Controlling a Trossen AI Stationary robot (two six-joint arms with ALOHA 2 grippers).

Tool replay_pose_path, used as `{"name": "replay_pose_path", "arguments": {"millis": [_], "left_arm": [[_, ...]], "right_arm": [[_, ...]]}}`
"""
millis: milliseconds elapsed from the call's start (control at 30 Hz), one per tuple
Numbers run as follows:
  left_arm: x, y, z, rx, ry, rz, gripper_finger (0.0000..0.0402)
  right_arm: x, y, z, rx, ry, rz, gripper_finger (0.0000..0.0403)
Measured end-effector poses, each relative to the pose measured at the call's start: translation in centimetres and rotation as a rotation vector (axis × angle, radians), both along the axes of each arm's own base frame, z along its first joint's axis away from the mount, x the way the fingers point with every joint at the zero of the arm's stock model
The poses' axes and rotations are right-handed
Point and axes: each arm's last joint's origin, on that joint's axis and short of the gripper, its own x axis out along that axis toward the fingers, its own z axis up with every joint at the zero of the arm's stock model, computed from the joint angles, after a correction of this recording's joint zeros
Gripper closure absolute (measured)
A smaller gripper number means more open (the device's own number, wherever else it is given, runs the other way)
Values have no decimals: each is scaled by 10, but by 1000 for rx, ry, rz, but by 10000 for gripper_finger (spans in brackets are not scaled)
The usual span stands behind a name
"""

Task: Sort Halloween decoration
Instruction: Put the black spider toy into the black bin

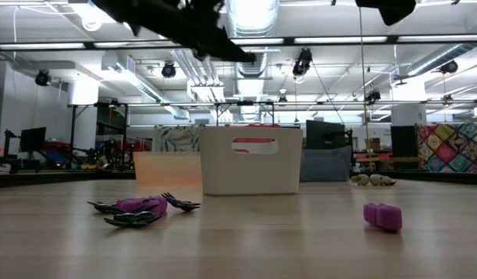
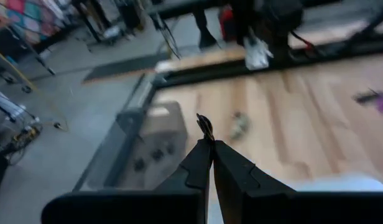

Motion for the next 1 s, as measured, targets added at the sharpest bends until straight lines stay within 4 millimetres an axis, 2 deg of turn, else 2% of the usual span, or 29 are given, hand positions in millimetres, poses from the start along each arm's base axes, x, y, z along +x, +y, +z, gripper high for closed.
{"name": "replay_pose_path", "arguments": {"millis": [233,433,767,1000], "left_arm": [[25,57,-27,-19,-4,66,401],[53,88,-47,-24,40,65,401],[92,125,-54,-118,148,113,401],[99,132,-61,-184,221,138,401]], "right_arm": [[1,-6,1,-19,-13,-52,291],[2,-8,1,8,-16,-85,291],[2,-7,1,89,-19,-116,291],[2,-7,1,101,-19,-120,291]]}}
